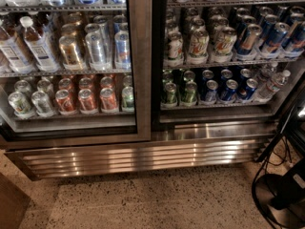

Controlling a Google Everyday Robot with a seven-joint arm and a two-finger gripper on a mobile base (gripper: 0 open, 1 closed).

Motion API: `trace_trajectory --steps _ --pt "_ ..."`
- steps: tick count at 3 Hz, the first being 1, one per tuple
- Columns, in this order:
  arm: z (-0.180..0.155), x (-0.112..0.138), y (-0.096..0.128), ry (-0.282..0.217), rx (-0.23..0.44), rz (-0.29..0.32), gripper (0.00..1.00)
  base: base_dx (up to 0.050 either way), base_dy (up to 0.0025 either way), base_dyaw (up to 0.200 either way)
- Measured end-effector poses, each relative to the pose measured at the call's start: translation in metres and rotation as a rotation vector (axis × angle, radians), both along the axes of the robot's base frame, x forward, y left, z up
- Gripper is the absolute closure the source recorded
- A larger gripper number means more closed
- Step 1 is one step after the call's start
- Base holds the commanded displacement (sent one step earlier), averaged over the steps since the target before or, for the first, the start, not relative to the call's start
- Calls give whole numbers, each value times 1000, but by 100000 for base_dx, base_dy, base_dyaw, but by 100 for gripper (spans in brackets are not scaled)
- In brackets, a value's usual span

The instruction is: Open right fridge door

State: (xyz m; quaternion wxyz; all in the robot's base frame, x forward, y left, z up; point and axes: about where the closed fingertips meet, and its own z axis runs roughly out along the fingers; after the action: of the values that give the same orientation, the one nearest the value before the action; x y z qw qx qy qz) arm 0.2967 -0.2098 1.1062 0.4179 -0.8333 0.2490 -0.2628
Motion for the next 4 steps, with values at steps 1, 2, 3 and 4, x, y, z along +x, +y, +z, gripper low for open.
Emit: trace_trajectory --steps 1,2,3,4 --pt "-25 31 8 67 112 50 0 0 0 0" --pt "-53 39 24 104 190 181 0 0 0 0" --pt "-53 39 24 105 190 181 0 0 0 0" --pt "-74 66 10 144 262 86 0 0 0 0"
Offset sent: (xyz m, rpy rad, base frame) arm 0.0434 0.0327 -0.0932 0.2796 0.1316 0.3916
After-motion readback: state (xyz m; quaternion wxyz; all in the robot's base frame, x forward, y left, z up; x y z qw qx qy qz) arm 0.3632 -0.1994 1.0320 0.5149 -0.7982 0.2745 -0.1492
